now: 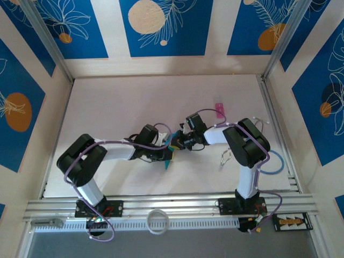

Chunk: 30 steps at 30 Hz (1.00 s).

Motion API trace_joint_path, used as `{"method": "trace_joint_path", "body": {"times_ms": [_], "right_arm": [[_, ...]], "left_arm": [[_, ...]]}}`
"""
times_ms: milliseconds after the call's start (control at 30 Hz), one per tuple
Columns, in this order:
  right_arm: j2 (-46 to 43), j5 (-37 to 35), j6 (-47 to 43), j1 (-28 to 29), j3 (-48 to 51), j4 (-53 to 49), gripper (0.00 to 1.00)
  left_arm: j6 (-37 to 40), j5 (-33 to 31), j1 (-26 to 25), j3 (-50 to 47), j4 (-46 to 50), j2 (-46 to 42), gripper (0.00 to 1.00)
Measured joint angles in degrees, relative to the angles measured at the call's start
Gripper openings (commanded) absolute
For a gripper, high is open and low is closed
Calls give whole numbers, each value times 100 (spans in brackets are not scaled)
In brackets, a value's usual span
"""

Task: Fold a paper plane with a square sheet of paper (pick it up from the middle)
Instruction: Fold the wing for the fifth time at the center of the table.

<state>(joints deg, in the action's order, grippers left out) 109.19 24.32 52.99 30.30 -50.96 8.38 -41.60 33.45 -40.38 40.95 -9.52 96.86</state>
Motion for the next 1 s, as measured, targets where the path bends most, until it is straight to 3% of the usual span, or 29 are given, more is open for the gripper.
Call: {"method": "trace_joint_path", "body": {"times_ms": [367, 1000], "right_arm": [[0, -9, 0, 4, 2, -4, 7], [0, -24, -111, 4, -52, -140, 6]], "left_arm": [[-208, 55, -26, -815, -629, -184, 1], [13, 256, -293, -1176, 319, -894, 0]]}}
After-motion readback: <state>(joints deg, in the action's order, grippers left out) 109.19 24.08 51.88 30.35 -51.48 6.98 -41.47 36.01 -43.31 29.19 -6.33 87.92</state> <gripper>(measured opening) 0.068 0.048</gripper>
